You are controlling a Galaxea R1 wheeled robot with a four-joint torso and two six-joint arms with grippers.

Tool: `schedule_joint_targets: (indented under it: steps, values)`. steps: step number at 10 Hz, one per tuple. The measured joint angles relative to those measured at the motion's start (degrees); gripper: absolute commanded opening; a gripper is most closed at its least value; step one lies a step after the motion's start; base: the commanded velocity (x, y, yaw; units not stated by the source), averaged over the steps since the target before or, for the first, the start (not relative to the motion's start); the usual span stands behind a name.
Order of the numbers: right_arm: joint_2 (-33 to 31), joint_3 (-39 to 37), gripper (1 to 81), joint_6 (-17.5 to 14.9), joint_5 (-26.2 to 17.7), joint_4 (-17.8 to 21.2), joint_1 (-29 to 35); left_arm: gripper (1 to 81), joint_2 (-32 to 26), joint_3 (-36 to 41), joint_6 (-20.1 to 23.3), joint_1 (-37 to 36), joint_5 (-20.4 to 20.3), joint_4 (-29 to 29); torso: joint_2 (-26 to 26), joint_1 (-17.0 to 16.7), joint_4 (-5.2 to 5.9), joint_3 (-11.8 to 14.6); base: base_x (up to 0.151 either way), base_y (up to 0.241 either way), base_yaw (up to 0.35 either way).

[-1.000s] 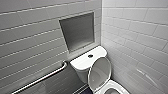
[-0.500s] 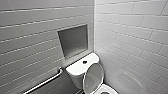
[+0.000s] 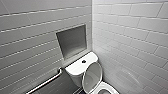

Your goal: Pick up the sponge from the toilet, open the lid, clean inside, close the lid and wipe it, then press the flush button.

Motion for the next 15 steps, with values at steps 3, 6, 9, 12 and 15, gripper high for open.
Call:
schedule_joint_targets:
  steps: [3,6,9,12,15]
  values:
    - [5.24,-8.57,1.0,0.00,-2.26,-1.02,-1.58,81.1,-0.55,0.66,0.00,-1.77,0.11,-1.93,6.49,-4.20,0.00,0.00,0.000,0.000,0.000]
    - [10.62,-20.39,1.0,0.00,-6.38,-1.49,-1.63,81.1,-0.57,1.60,0.00,-3.50,-0.06,-3.04,12.98,-8.35,-0.02,0.00,0.000,0.000,0.000]
    - [16.02,-31.70,1.0,0.00,-13.86,-1.76,-0.89,81.1,-0.88,1.71,0.00,-3.39,0.02,-3.86,15.76,-10.19,-0.02,0.00,0.000,0.000,0.000]
    - [23.15,-38.53,1.0,-0.46,-17.34,-1.68,-1.02,81.1,-1.62,3.12,0.00,-6.92,0.63,-8.59,15.62,-10.16,-0.02,0.00,0.000,0.000,0.000]
    - [25.17,-43.28,1.0,-1.51,-18.49,-1.32,-2.60,81.1,-4.11,6.31,0.00,-11.91,2.17,-13.28,15.62,-10.16,-0.05,0.00,0.000,0.000,0.000]
